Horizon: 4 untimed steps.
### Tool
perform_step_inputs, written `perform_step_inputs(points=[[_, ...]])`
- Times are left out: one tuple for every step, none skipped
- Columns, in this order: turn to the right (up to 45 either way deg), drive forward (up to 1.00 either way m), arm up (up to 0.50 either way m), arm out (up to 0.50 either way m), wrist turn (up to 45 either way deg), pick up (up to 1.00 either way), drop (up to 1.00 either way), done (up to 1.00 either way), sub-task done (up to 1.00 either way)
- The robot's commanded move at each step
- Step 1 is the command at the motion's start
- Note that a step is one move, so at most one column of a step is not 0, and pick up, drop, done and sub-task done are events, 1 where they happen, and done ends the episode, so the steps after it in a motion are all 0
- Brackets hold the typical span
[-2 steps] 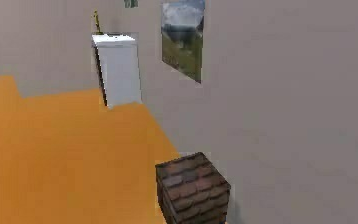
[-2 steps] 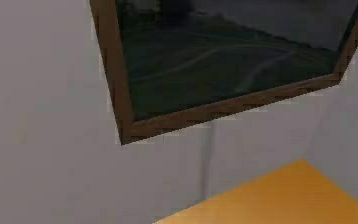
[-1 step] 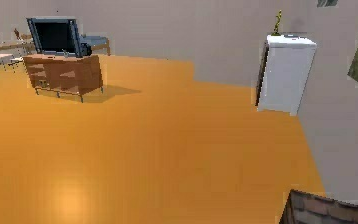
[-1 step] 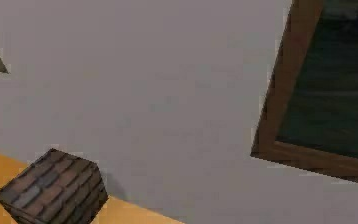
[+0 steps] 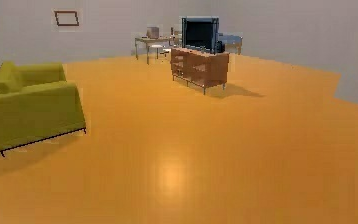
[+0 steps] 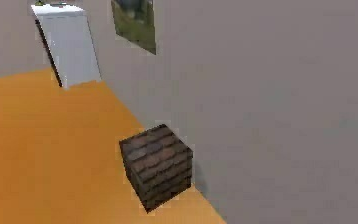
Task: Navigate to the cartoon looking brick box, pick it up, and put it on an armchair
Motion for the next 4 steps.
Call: perform_step_inputs(points=[[45.0,0.0,0.0,0.0,0.0,0.0,0.0,0.0,0.0],[3.0,0.0,0.0,0.0,0.0,0.0,0.0,0.0,0.0],[0.0,0.5,0.0,0.0,0.0,0.0,0.0,0.0,0.0],[-30.0,0.0,0.0,0.0,0.0,0.0,0.0,0.0,0.0]])
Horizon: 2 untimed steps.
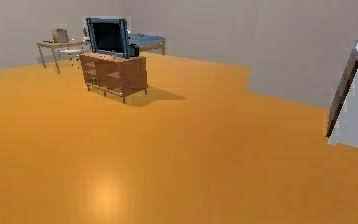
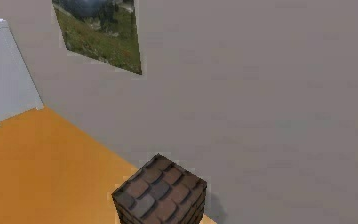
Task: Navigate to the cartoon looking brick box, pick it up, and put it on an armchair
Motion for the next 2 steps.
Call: perform_step_inputs(points=[[0.0,0.0,0.08,0.0,0.0,0.0,0.0,0.0,0.0],[0.0,0.0,0.0,0.18,0.0,0.0,0.0,0.0,0.0]])
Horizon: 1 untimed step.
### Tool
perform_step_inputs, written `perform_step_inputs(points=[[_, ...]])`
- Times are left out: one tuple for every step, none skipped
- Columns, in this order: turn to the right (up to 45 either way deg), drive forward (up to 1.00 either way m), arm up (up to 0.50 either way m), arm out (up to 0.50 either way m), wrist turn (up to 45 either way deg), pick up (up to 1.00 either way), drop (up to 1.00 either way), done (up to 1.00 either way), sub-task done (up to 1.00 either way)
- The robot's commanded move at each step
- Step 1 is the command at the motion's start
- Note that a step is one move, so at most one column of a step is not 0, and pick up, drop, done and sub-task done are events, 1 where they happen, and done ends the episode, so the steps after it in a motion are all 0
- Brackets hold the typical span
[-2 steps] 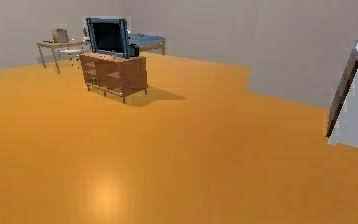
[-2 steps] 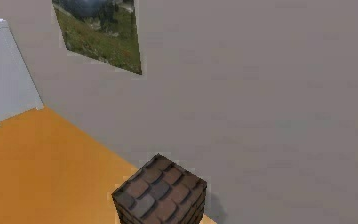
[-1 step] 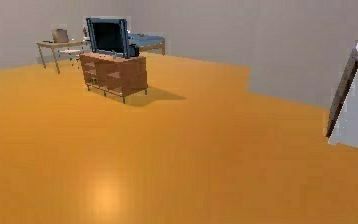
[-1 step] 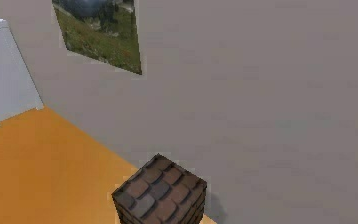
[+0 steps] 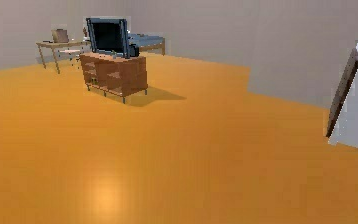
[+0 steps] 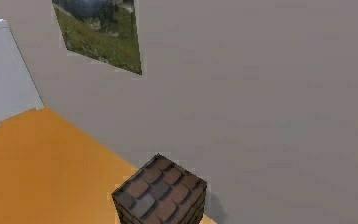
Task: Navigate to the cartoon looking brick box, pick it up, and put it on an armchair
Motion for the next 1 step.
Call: perform_step_inputs(points=[[0.0,0.0,0.0,0.0,45.0,0.0,0.0,0.0,0.0]])
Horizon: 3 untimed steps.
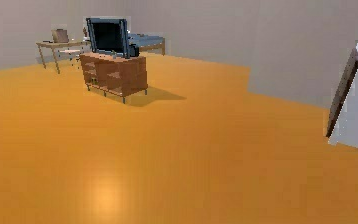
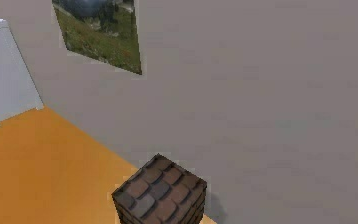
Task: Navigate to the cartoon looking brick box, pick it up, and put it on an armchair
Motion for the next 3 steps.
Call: perform_step_inputs(points=[[0.0,0.0,0.0,0.0,45.0,0.0,0.0,0.0,0.0],[0.0,0.0,0.0,0.0,45.0,0.0,0.0,0.0,0.0],[0.0,0.0,0.0,0.0,33.0,0.0,0.0,0.0,0.0]])
